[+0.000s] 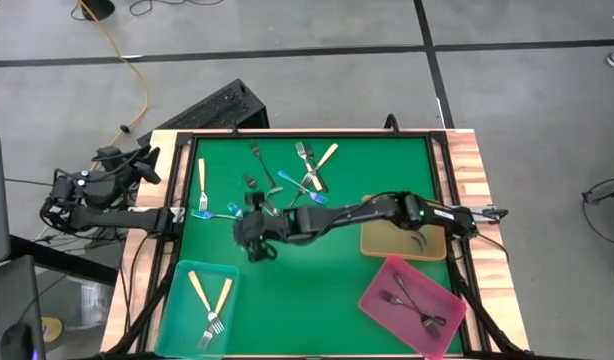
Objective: Sort silverware by color (type)
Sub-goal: Put the blue fork into the orange bin
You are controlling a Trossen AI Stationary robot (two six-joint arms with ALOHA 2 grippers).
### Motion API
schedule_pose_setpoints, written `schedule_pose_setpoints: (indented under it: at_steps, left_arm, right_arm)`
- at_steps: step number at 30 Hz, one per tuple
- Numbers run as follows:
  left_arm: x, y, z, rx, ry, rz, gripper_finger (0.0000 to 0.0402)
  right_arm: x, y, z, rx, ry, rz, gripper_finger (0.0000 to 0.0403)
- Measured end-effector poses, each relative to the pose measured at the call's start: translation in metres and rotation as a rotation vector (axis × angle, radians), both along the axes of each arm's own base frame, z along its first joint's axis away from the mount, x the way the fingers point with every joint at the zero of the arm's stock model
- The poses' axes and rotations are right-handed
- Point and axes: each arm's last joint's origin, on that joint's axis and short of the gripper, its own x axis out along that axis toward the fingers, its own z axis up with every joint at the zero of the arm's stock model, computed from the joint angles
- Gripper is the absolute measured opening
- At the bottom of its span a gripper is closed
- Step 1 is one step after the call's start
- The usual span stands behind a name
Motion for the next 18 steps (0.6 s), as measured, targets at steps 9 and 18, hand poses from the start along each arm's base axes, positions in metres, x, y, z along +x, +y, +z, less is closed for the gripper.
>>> schedule_pose_setpoints:
  at_steps: [9, 18]
  left_arm:
    - [0.0, 0.0, 0.0, 0.001, 0.002, -0.001, 0.0158]
    - [0.0, 0.0, 0.0, 0.001, 0.002, -0.001, 0.0158]
  right_arm:
    - [-0.011, -0.07, -0.014, 0.167, 0.123, -0.269, 0.0082]
    - [-0.015, -0.094, -0.036, 0.275, 0.142, -0.379, 0.0082]
